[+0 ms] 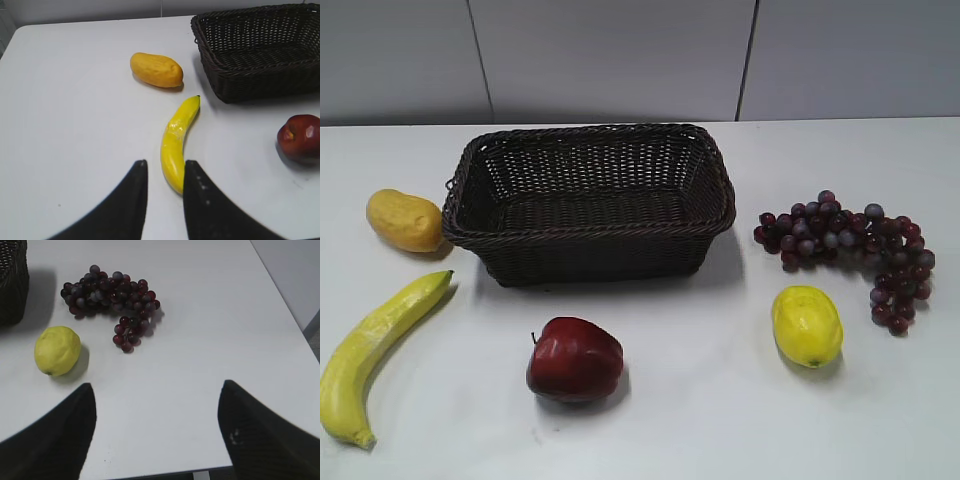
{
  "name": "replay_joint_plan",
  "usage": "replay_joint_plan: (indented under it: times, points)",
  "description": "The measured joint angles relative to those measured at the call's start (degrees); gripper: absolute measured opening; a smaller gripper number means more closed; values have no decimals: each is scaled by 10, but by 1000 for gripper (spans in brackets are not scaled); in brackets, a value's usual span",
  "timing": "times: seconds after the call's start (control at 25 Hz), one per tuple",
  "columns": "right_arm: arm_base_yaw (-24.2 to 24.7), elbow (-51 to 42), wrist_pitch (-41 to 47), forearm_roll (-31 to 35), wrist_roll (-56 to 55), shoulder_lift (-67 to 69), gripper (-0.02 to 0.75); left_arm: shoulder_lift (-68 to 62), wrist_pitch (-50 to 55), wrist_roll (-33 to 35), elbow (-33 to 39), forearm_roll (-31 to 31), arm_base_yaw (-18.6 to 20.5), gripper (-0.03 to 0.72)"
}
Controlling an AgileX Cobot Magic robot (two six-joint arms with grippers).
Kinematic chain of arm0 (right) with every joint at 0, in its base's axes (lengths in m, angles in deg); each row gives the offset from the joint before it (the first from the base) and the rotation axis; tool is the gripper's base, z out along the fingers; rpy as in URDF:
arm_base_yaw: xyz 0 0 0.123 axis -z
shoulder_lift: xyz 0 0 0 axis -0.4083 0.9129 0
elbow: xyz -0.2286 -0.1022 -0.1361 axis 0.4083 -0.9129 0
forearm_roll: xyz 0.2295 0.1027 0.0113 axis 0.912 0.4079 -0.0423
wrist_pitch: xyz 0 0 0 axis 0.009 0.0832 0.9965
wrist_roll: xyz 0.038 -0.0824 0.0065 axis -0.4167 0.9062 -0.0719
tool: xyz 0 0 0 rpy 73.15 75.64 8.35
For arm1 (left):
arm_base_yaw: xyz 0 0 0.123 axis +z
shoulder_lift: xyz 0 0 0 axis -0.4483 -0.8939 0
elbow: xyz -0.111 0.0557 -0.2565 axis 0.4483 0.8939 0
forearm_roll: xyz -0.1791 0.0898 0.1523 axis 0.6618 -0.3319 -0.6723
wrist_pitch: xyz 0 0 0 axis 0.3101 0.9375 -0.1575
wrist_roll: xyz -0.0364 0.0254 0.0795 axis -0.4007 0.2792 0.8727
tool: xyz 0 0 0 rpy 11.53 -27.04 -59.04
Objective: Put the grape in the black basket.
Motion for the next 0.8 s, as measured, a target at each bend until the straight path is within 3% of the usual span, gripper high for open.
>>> replay_joint_plan:
  times: [0.64, 0.8]
  points:
    - [0, 1, -2, 4, -6, 0, 573, 0, 0, 0, 0, 0, 0, 227]
    - [0, 14, -76, 10, -9, 24, 573, 0, 0, 0, 0, 0, 0, 227]
